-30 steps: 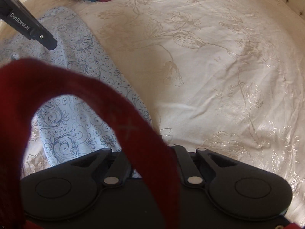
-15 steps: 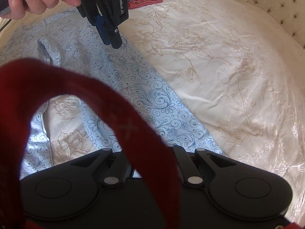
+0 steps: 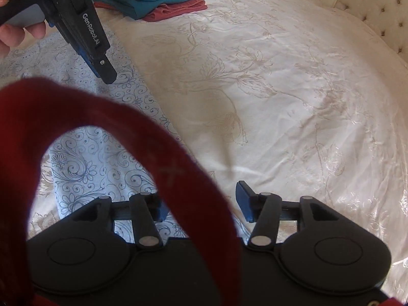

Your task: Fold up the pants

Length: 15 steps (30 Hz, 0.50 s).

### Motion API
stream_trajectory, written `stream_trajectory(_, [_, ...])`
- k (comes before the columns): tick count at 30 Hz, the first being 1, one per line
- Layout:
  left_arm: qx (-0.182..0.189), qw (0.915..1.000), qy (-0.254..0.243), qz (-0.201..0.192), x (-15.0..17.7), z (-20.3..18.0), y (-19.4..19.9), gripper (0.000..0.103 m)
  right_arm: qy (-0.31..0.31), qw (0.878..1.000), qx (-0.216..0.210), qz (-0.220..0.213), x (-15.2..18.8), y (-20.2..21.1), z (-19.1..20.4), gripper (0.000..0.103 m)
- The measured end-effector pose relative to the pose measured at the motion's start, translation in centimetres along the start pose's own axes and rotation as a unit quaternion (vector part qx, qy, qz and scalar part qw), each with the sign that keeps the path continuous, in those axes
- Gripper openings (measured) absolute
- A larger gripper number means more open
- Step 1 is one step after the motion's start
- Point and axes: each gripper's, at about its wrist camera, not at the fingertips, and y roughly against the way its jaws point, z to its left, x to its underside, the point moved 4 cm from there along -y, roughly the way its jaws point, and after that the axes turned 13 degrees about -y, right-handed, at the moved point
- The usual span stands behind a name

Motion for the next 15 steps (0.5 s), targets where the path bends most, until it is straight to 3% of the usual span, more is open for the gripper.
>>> stream_trajectory(3, [0.012,0.9999,0.002,0.004,0.1,0.1,-0.3,0.017,-0.023,0.997,-0.055,0.041,-0.2,-1.5,-0.3,0.059])
stream_trajectory(5, [0.024,0.9997,0.008,0.007,0.2,0.1,-0.3,0.017,-0.039,0.994,-0.079,0.061,-0.5,-1.6,-0.2,0.035])
stream_trajectory(6, [0.031,0.9994,0.012,0.007,0.2,0.1,-0.3,0.017,-0.034,0.994,-0.086,0.063,-0.6,-1.4,0.2,0.010])
stream_trajectory(10, [0.052,0.9984,0.023,-0.002,-0.1,-0.2,0.2,0.017,0.043,0.998,-0.044,0.033,0.6,0.7,3.2,0.009])
stream_trajectory(15, [0.077,0.9958,0.049,-0.002,-0.4,-0.5,0.4,0.017,0.061,0.998,-0.019,0.008,2.5,2.9,5.4,0.009])
